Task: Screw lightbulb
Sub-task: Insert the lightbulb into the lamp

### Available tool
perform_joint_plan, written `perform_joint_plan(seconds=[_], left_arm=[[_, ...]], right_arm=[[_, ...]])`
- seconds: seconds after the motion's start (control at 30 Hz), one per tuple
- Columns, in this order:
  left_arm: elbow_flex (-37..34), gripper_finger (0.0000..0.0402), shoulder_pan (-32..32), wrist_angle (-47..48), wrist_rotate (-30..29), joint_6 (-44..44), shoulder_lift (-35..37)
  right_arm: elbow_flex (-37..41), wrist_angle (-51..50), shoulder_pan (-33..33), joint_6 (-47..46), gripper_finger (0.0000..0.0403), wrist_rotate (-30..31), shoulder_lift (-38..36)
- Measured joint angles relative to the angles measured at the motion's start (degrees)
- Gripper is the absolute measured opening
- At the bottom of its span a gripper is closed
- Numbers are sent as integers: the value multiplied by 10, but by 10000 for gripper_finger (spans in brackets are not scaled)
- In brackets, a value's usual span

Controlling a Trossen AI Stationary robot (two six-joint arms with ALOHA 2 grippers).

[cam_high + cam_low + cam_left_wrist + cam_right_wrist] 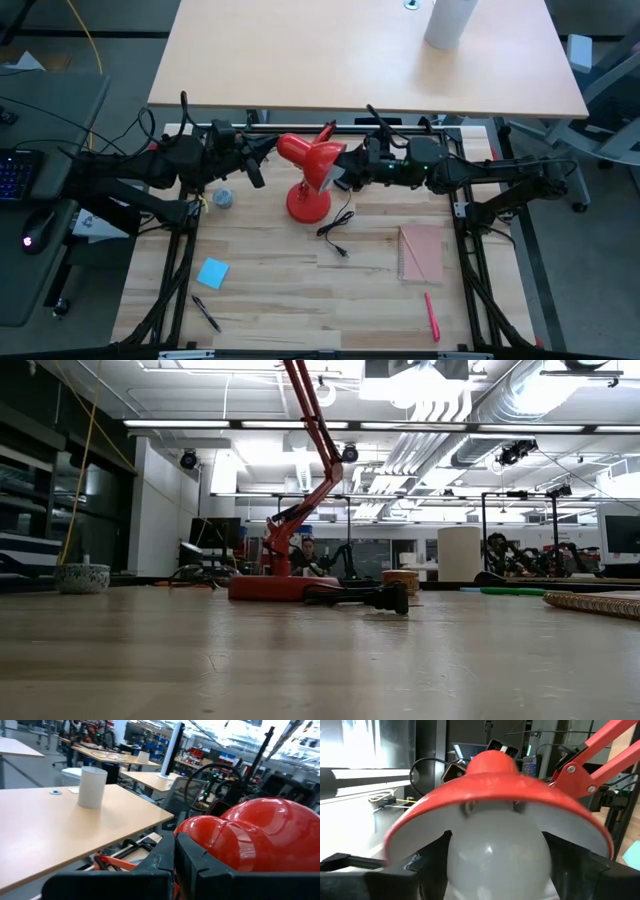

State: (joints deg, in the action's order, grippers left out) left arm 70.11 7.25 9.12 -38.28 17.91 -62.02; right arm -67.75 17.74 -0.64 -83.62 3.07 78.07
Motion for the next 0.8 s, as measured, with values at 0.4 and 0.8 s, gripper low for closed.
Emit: perform_joint_plan(seconds=[0.4, 0.8], left_arm=[[0, 0, 1, -1, 4, 0, -1], [0, 0, 0, 0, -1, -1, 0]], right_arm=[[0, -9, -4, -1, 318, -2, 1], [0, -8, -16, -1, 319, -35, 0]])
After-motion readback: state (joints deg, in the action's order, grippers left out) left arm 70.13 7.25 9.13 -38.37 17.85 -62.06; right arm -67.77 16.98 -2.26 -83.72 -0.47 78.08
